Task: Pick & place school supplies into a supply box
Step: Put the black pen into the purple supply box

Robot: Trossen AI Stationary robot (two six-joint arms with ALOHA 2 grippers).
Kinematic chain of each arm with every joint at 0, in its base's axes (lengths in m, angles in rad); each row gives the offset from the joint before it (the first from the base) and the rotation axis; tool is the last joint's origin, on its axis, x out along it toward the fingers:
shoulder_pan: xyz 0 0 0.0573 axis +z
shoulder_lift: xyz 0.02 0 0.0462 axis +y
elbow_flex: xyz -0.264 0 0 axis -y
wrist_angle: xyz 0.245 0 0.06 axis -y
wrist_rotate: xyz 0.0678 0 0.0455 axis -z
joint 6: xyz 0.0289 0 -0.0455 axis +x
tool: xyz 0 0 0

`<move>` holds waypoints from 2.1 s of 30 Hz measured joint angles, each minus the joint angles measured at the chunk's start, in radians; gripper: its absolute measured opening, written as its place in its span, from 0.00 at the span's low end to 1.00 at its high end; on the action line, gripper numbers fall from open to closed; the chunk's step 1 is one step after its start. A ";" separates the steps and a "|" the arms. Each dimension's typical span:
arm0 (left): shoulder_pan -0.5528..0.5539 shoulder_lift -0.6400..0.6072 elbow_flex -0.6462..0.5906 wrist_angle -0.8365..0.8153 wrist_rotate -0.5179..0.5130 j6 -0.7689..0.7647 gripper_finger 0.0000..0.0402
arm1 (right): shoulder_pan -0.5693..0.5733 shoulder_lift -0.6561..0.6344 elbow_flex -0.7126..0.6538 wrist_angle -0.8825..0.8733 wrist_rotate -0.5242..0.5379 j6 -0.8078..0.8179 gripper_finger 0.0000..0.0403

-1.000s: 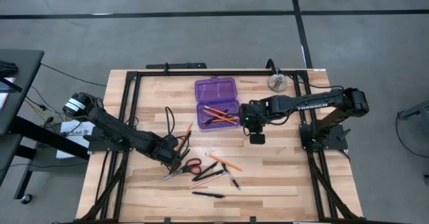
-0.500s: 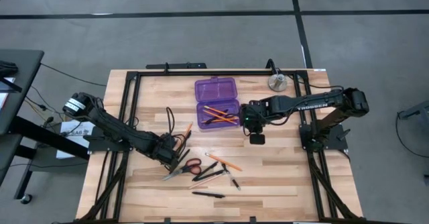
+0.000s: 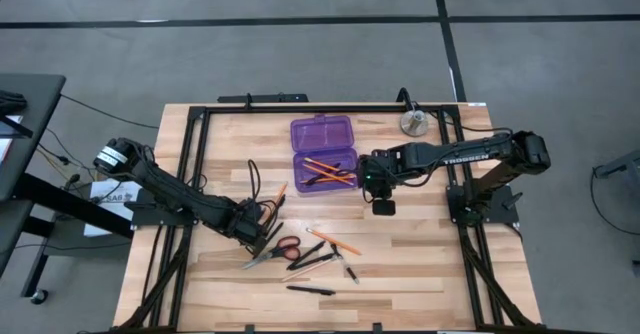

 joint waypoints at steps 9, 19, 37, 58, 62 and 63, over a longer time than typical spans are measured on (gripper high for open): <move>0.000 0.000 0.000 0.000 -0.016 0.000 0.26 | 0.000 0.000 0.000 0.001 0.000 0.000 0.19; 0.000 0.009 0.000 0.000 -0.024 0.000 0.26 | 0.000 0.000 0.000 0.002 -0.001 0.000 0.19; 0.001 0.188 0.020 0.025 0.015 0.029 0.25 | 0.000 0.000 0.001 0.013 -0.002 -0.004 0.19; 0.000 0.162 0.022 -0.010 -0.137 -0.008 0.06 | 0.000 0.000 0.001 0.032 -0.001 -0.017 0.19; 0.005 0.133 0.015 -0.040 -0.226 -0.028 0.06 | 0.000 0.000 0.001 0.031 -0.001 -0.018 0.19; 0.005 0.120 0.016 -0.044 -0.239 -0.034 0.06 | 0.000 0.000 0.001 0.032 -0.001 -0.019 0.19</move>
